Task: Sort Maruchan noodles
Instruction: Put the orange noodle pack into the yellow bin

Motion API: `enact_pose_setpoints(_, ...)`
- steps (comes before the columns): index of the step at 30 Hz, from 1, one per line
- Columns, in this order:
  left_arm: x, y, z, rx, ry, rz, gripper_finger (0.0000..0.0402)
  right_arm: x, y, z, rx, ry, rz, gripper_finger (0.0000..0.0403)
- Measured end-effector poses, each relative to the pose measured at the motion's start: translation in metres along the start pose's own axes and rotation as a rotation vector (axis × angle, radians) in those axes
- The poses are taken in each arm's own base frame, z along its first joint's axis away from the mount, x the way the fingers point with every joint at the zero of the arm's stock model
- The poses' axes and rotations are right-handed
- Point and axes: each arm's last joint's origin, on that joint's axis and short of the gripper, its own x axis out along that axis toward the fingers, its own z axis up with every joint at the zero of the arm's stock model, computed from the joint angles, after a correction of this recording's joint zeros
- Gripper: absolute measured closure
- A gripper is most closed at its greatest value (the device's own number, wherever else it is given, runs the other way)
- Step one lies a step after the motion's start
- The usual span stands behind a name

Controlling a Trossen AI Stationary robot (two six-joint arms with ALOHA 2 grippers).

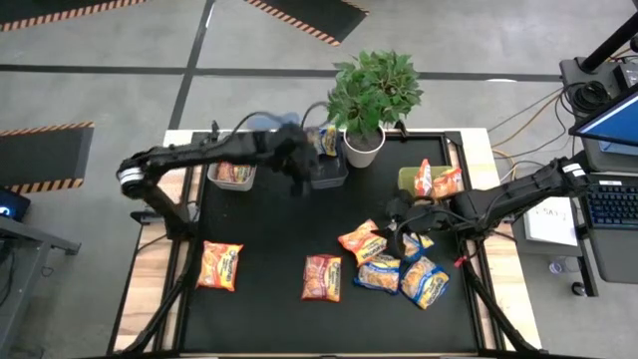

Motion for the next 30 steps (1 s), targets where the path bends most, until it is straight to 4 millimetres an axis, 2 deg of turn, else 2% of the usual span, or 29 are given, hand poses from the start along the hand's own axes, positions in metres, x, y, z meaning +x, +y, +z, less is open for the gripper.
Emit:
enact_pose_setpoints(6,-0.004,-0.061,-0.026,0.044,-0.169,-0.064,0.0239,0.005,-0.003,-0.008,0.232,0.023,-0.017,0.0202)
enact_pose_setpoints(10,-0.001,-0.095,-0.045,0.104,-0.264,-0.073,0.0239,0.013,-0.001,-0.011,0.275,0.067,-0.017,0.0202)
enact_pose_setpoints(14,0.005,-0.119,-0.056,0.133,-0.373,-0.104,0.0239,0.026,0.005,-0.011,0.288,0.126,-0.015,0.0202)
enact_pose_setpoints(18,0.012,-0.132,-0.063,0.142,-0.449,-0.134,0.0239,0.043,0.011,-0.015,0.264,0.229,0.007,0.0202)
enact_pose_setpoints(23,0.020,-0.137,-0.065,0.113,-0.472,-0.145,0.0239,0.057,0.018,-0.019,0.201,0.373,0.061,0.0202)
enact_pose_setpoints(30,0.043,-0.144,-0.063,0.083,-0.530,-0.157,0.0239,0.062,0.018,-0.021,0.147,0.536,-0.072,0.0202)
